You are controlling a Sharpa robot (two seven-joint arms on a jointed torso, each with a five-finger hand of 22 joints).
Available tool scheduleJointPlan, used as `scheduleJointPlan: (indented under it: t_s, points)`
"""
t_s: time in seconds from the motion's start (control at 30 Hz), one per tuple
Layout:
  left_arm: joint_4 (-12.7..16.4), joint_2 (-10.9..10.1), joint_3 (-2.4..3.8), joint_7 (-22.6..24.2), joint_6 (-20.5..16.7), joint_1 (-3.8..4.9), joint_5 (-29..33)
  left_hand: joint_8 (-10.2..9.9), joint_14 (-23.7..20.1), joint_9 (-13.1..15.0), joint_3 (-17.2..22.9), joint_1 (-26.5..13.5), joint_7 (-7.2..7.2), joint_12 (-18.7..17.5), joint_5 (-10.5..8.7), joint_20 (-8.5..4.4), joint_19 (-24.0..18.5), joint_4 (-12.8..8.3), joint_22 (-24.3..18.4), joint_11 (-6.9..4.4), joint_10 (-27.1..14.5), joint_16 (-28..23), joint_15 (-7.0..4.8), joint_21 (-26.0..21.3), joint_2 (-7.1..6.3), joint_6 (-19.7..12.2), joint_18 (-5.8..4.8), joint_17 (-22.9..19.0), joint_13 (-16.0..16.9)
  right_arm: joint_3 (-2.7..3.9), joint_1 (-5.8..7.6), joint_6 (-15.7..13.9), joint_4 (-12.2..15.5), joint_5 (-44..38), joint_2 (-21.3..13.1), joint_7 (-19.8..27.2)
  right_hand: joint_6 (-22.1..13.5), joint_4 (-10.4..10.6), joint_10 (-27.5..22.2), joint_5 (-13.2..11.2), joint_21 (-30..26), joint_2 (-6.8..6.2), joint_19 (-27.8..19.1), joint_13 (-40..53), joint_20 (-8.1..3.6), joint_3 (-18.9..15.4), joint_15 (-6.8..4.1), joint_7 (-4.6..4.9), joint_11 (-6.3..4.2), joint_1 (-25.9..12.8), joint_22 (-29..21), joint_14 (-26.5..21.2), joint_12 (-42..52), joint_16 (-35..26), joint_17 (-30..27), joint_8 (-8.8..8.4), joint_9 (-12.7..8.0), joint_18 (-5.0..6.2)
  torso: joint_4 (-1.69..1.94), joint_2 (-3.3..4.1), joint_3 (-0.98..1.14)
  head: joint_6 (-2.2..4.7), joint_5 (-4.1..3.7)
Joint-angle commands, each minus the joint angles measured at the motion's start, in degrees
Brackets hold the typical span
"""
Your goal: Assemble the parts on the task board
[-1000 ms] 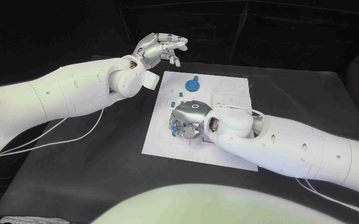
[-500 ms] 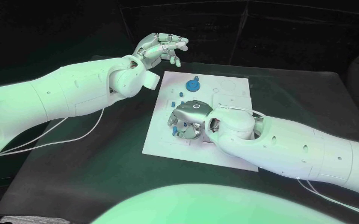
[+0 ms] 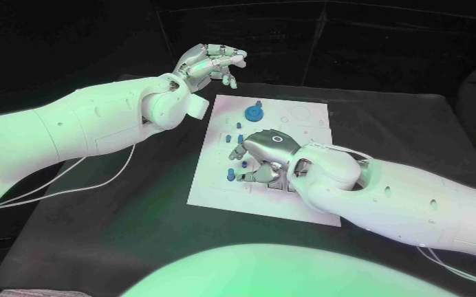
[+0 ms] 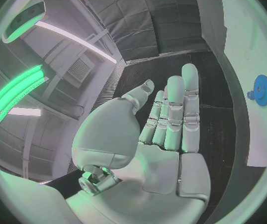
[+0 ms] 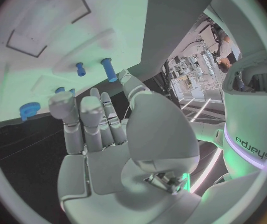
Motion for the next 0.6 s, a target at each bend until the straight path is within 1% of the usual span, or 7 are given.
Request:
scheduleJointPlan:
  t_s: [0.03, 0.13, 0.2, 0.27, 0.37, 0.47, 0.6]
  points:
    - [0.1, -0.2, 0.06, 0.2, 0.7, 0.12, 0.3, 0.3, -0.4, 0.0, 0.0, 0.5, 0.11, 0.2, -0.07, 0.03, 0.5, -0.2, -0.1, -0.02, -0.6, 0.2, 0.0, -0.2, 0.05, -0.3, 0.36, -0.1, 0.0, 0.2, 0.72, -7.1, 2.3, 4.9, -2.8, 1.9, 0.0, 0.3, 1.1, 0.6, -0.2, 0.88, 0.1, 0.2, -0.07, -1.2, 0.17, 0.03, -0.27, 0.7, 0.0, 0.1, 1.5, 0.3, 0.0, 0.11, 0.1, 0.85, -0.16, -0.14, -0.09, 0.2, -0.32]
    - [0.1, -0.3, 0.05, 0.2, 0.7, 0.12, 0.3, 0.3, -0.4, 0.0, 0.0, 0.5, 0.11, 0.2, -0.07, 0.03, 0.5, -0.2, -0.1, -0.02, -0.6, 0.2, 0.0, -0.2, 0.05, -0.3, 0.36, -0.1, 0.0, 0.78, 1.61, -7.8, 4.9, 9.6, -7.1, 1.1, 1.7, 1.0, 5.1, 1.0, 0.4, 1.51, 0.8, 0.9, -0.33, -2.3, -0.19, -0.13, -0.78, 0.8, 0.8, 0.1, 4.2, 0.3, -0.1, 0.8, 0.4, 0.7, -0.23, -0.13, -0.03, 0.58, -0.82]
    - [0.2, -0.4, 0.05, 0.2, 0.7, 0.11, 0.3, 0.3, -0.4, 0.0, 0.0, 0.5, 0.11, 0.2, -0.07, 0.03, 0.5, -0.2, -0.1, -0.02, -0.6, 0.2, 0.0, -0.2, 0.05, -0.3, 0.36, -0.1, 0.0, 1.02, 2.01, -7.3, 6.5, 11.3, -9.8, -0.1, 2.8, 2.1, 9.0, 3.6, 1.5, 1.14, 1.9, 1.8, -0.61, -3.6, -0.55, -0.24, -1.31, -0.2, 2.4, 0.1, 6.7, 0.3, -0.1, 1.38, 0.6, 0.39, -0.34, -0.17, -0.04, 0.8, -1.2]
    - [0.2, -0.5, 0.05, 0.2, 0.7, 0.11, 0.3, 0.3, -0.4, 0.0, 0.0, 0.5, 0.11, 0.2, -0.07, 0.03, 0.5, -0.2, -0.1, -0.02, -0.6, 0.2, 0.0, -0.2, 0.05, -0.3, 0.36, -0.1, 0.0, 1.21, 2.4, -5.6, 8.1, 13.4, -13.0, -1.9, 4.5, 4.0, 14.5, 6.0, 4.3, 0.44, 4.6, 3.9, -1.42, -5.8, -1.64, -1.59, -2.83, -2.2, 6.5, 0.2, 10.5, 0.4, 0.1, 2.83, 1.1, -0.44, -0.4, -0.18, -0.03, 1.09, -1.68]
    - [0.3, -0.6, 0.04, 0.2, 0.7, 0.1, 0.3, 0.3, -0.4, 0.0, 0.0, 0.5, 0.11, 0.2, -0.07, 0.03, 0.5, -0.2, -0.1, -0.02, -0.6, 0.2, 0.0, -0.2, 0.05, -0.3, 0.36, -0.1, 0.0, 1.36, 2.76, -2.8, 9.4, 17.8, -17.2, -5.0, 5.9, 6.3, 19.7, 6.2, 8.7, 0.76, 8.6, 8.4, -3.17, -8.3, -3.38, -3.37, -4.72, -3.0, 12.8, 0.4, 16.6, 0.3, 0.1, 4.84, 1.6, -1.77, -0.63, -0.21, -0.08, 1.35, -2.28]
    - [0.4, -0.7, 0.04, 0.2, 0.7, 0.1, 0.3, 0.3, -0.4, 0.0, 0.0, 0.5, 0.11, 0.2, -0.07, 0.03, 0.5, -0.2, -0.1, -0.02, -0.6, 0.2, 0.0, -0.2, 0.05, -0.3, 0.36, -0.1, 0.0, 1.39, 2.9, -0.7, 9.8, 20.5, -19.7, -7.5, 6.2, 8.8, 19.6, 5.3, 11.5, 1.41, 10.8, 14.8, -3.87, -10.8, -4.22, -3.98, -5.57, -2.9, 16.9, 0.6, 22.8, 0.0, 0.1, 6.75, 2.0, -2.7, -0.93, -0.18, -0.17, 1.48, -3.14]
    - [0.5, -0.7, 0.03, 0.3, 0.8, 0.08, 0.3, 0.3, -0.4, 0.0, 0.0, 0.5, 0.11, 0.2, -0.07, 0.03, 0.5, -0.2, -0.1, -0.02, -0.6, 0.2, 0.0, -0.2, 0.05, -0.3, 0.36, -0.1, 0.0, 1.37, 2.85, 0.9, 9.8, 22.0, -21.8, -11.0, 5.3, 12.7, 18.9, 4.9, 13.5, 2.38, 12.2, 32.8, -4.11, -14.4, -4.37, -4.35, -5.67, -2.1, 20.1, 0.9, 38.1, -0.3, 0.1, 9.37, 2.5, -3.33, -1.43, -0.16, -0.01, 1.6, -3.58]
